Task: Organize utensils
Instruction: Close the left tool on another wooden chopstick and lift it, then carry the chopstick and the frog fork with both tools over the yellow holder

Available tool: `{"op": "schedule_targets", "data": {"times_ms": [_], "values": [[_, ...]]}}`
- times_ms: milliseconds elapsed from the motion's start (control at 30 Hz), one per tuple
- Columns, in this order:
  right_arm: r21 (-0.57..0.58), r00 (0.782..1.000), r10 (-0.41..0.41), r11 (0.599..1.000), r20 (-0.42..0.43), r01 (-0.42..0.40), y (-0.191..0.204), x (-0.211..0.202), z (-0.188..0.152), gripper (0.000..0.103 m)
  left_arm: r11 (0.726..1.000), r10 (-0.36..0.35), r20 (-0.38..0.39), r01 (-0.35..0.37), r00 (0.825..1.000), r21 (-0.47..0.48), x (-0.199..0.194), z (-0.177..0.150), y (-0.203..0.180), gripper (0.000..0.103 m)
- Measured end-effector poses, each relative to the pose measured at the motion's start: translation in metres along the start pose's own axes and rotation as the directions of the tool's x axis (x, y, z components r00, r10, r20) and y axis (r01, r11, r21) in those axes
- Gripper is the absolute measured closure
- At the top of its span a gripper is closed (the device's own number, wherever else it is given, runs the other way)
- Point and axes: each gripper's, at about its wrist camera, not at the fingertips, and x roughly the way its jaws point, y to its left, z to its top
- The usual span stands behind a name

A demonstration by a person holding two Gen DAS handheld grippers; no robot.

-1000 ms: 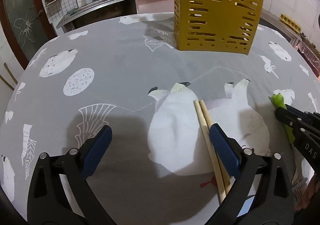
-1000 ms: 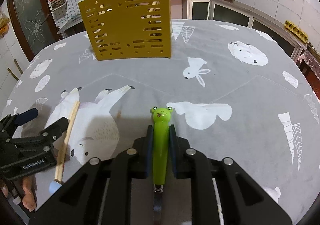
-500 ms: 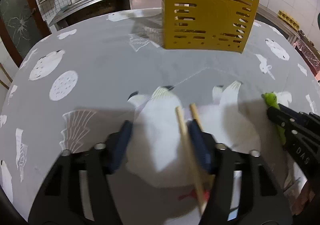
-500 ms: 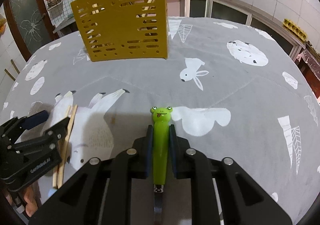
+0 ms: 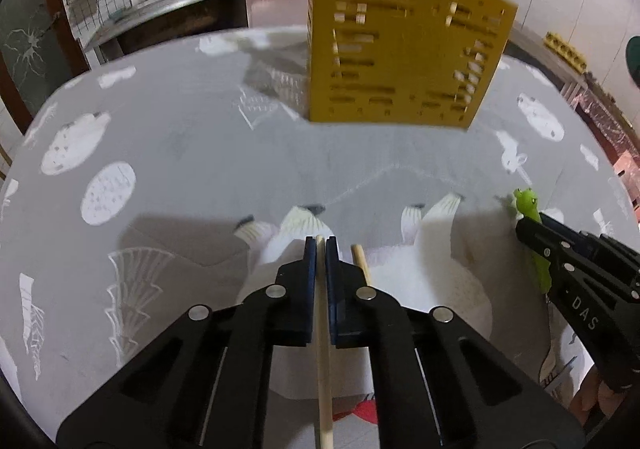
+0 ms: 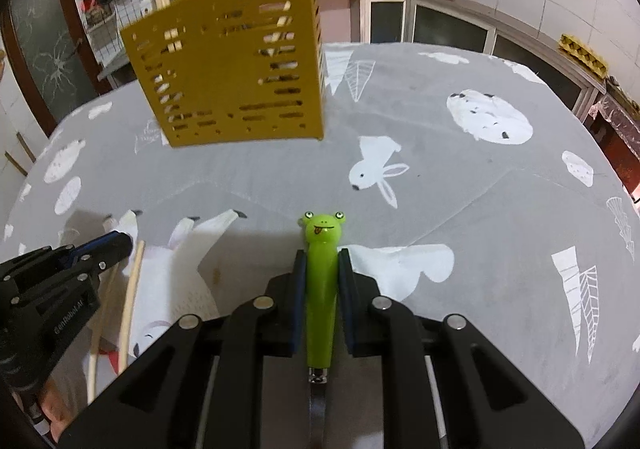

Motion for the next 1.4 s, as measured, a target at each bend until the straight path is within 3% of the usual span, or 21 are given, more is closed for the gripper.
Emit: {"op": "schedule_targets", "data": {"times_ms": [233, 500, 800, 1067, 1167, 1367, 1400], "values": [[0.040, 0.989, 0.038, 0.998, 0.144, -0.044, -0.008, -0.036, 0.010, 0.087, 0.998, -0.052, 0.173, 0.055, 0.984, -0.010, -0.047, 0.012, 0.007, 0.099], [0.040, 0.944, 0.057, 0.996, 0.325, -0.074, -0.009, -0.072, 0.024, 0.087, 0.997, -0.062, 0.368, 0.072, 0.928, -0.013, -0.102, 0.031, 0.019, 0.099], [0.010, 0.865, 0.051, 0.998, 0.500, -0.064, 0.002, -0.105, 0.037, 0.087, 0.998, -0.014, 0.555, 0.043, 0.832, -0.039, -0.144, 0.041, 0.033, 0.099], [-0.024, 0.812, 0.078, 0.997, 0.579, -0.078, 0.012, -0.138, 0.082, 0.087, 0.999, -0.031, 0.636, 0.052, 0.771, -0.014, -0.172, 0.079, 0.028, 0.099], [-0.029, 0.797, 0.083, 0.996, 0.599, -0.083, 0.013, -0.147, 0.104, 0.087, 0.998, -0.046, 0.671, 0.063, 0.740, -0.002, -0.187, 0.106, 0.021, 0.099], [-0.039, 0.758, 0.092, 0.995, 0.646, -0.088, 0.018, -0.158, 0.155, 0.087, 0.999, -0.038, 0.786, 0.049, 0.617, 0.011, -0.216, 0.173, -0.001, 0.099], [-0.038, 0.753, 0.093, 0.995, 0.651, -0.090, 0.018, -0.156, 0.165, 0.087, 0.999, -0.044, 0.796, 0.052, 0.604, 0.016, -0.216, 0.180, -0.004, 0.099]]}}
